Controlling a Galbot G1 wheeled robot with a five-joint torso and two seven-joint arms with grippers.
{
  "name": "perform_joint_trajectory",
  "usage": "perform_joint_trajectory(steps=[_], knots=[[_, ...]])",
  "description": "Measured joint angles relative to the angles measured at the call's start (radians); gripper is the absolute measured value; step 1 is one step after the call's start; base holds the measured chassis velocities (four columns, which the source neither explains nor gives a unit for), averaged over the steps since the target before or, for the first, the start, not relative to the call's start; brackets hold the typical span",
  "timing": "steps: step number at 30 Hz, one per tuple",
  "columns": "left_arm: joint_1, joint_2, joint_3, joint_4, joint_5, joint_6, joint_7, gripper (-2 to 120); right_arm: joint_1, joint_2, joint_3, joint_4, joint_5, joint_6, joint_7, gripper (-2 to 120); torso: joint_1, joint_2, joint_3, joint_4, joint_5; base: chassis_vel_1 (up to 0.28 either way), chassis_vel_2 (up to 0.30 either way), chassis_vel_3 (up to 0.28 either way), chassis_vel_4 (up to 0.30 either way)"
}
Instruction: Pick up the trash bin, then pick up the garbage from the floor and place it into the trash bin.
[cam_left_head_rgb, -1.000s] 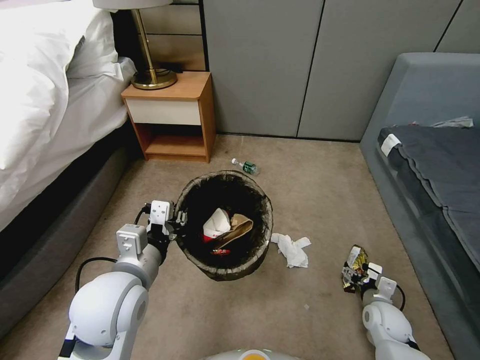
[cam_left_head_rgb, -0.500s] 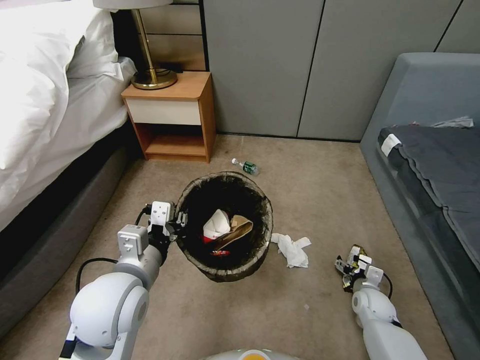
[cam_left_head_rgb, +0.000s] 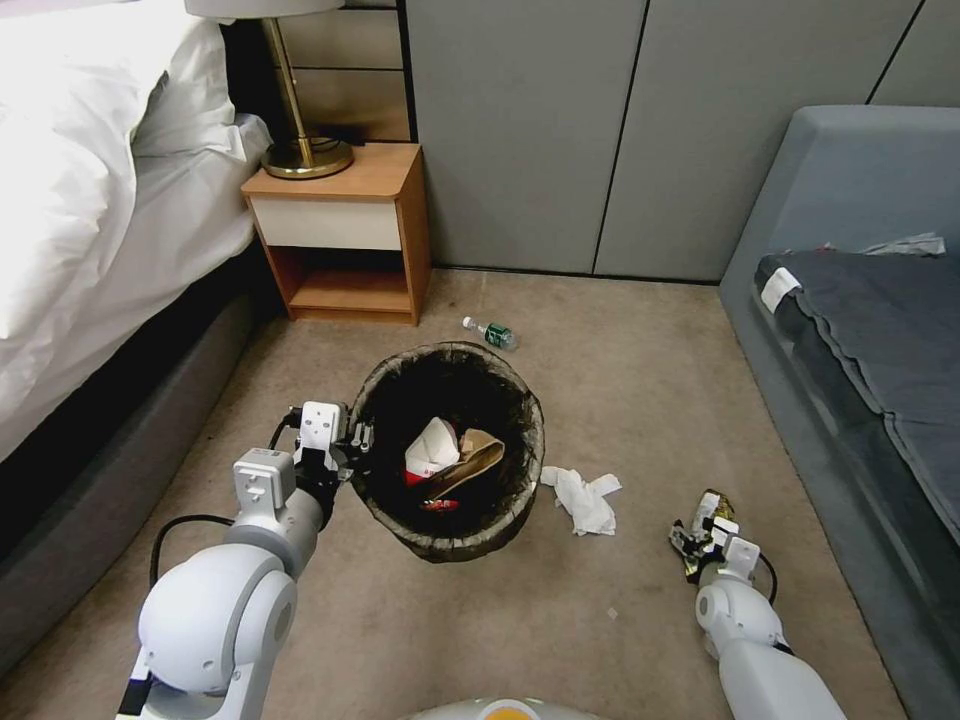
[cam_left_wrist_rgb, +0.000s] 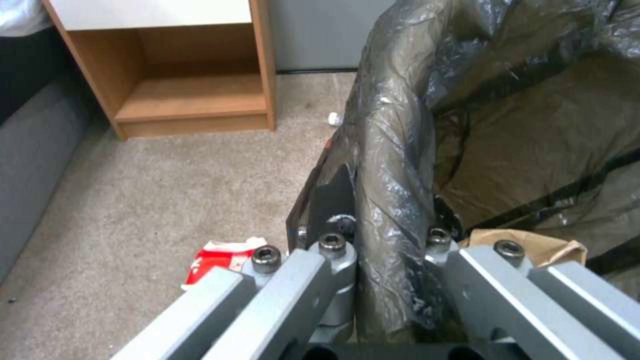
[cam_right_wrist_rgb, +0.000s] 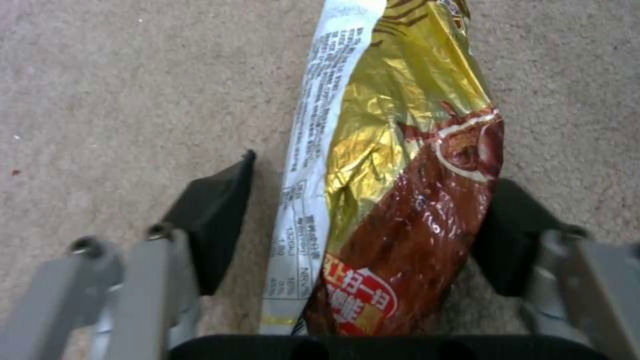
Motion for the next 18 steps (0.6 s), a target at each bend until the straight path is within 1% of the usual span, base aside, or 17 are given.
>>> perform_joint_trajectory(steps=[1, 3, 4, 6, 7, 10, 11, 12, 13, 14, 15, 16, 17, 18], knots=[[0.000, 0.000, 0.000, 0.001, 0.000, 0.000, 0.000, 2, -0.004, 0.000, -0.001, 0.009, 0.000, 0.001, 0.001, 60, 0.000, 0.000, 0.000, 0.0004, 0.0005, 0.000, 0.000, 0.000, 0.000], [0.000, 0.000, 0.000, 0.001, 0.000, 0.000, 0.000, 2, -0.006, 0.000, -0.001, 0.012, 0.000, 0.001, 0.001, 59, 0.000, 0.000, 0.000, 0.0006, 0.0006, 0.000, 0.000, 0.000, 0.000], [0.000, 0.000, 0.000, 0.002, 0.000, 0.000, 0.000, 2, -0.011, -0.001, -0.001, 0.024, 0.000, 0.001, 0.001, 50, 0.000, 0.000, 0.000, 0.0008, 0.0007, 0.000, 0.000, 0.000, 0.000], [-0.001, 0.000, 0.000, 0.003, 0.000, 0.000, 0.001, 2, -0.017, -0.002, -0.001, 0.035, -0.001, 0.002, 0.001, 41, 0.000, 0.000, 0.000, 0.0006, 0.0004, 0.000, 0.000, 0.000, 0.000], [-0.001, 0.000, 0.000, 0.003, 0.000, 0.000, 0.001, 2, -0.017, -0.002, -0.001, 0.035, -0.001, 0.002, 0.001, 41, 0.000, 0.000, 0.000, 0.0006, 0.0004, 0.000, 0.000, 0.000, 0.000], [-0.001, 0.000, 0.000, 0.004, 0.000, -0.002, 0.002, 2, -0.026, -0.003, 0.000, 0.048, -0.002, 0.002, 0.002, 25, 0.000, 0.000, 0.000, 0.0003, 0.0002, 0.000, 0.000, 0.000, 0.000], [-0.001, 0.000, 0.000, 0.004, 0.000, -0.002, 0.002, 2, -0.026, -0.003, 0.000, 0.048, -0.002, 0.002, 0.002, 25, 0.000, 0.000, 0.000, 0.0003, 0.0002, 0.000, 0.000, 0.000, 0.000], [-0.001, -0.001, 0.000, 0.004, 0.000, -0.002, 0.002, 2, -0.027, -0.003, 0.001, 0.049, -0.003, 0.004, 0.003, 22, 0.000, 0.000, 0.000, 0.0003, 0.0002, 0.000, 0.000, 0.000, 0.000], [-0.001, -0.001, 0.000, 0.004, 0.000, -0.002, 0.002, 2, -0.028, -0.003, 0.001, 0.051, -0.004, 0.005, 0.004, 18, 0.000, 0.000, 0.000, 0.0003, 0.0002, 0.000, 0.000, 0.000, 0.000], [-0.001, -0.001, 0.000, 0.004, 0.001, -0.003, 0.002, 2, -0.030, -0.003, 0.001, 0.056, -0.005, 0.008, 0.006, 10, 0.000, 0.000, 0.000, 0.0004, 0.0001, 0.000, 0.000, 0.000, 0.000], [-0.001, -0.001, 0.000, 0.004, 0.001, -0.003, 0.002, 2, -0.030, -0.003, 0.001, 0.056, -0.005, 0.008, 0.006, 10, 0.000, 0.000, 0.000, 0.0004, 0.0001, 0.000, 0.000, 0.000, 0.000], [-0.001, -0.002, 0.000, 0.004, 0.001, -0.003, 0.003, 2, -0.032, -0.003, 0.002, 0.058, -0.009, 0.013, 0.008, 7, 0.000, 0.000, 0.000, 0.0003, 0.0001, 0.000, 0.000, 0.000, 0.000], [-0.001, -0.002, 0.000, 0.004, 0.001, -0.004, 0.003, 2, -0.034, -0.003, 0.003, 0.062, -0.013, 0.019, 0.009, 0, 0.000, 0.000, 0.000, 0.0003, 0.0002, 0.000, 0.000, 0.000, 0.000], [-0.001, -0.002, 0.000, 0.004, 0.001, -0.004, 0.003, 2, -0.034, -0.003, 0.003, 0.062, -0.013, 0.019, 0.009, 0, 0.000, 0.000, 0.000, 0.0003, 0.0002, 0.000, 0.000, 0.000, 0.000]])
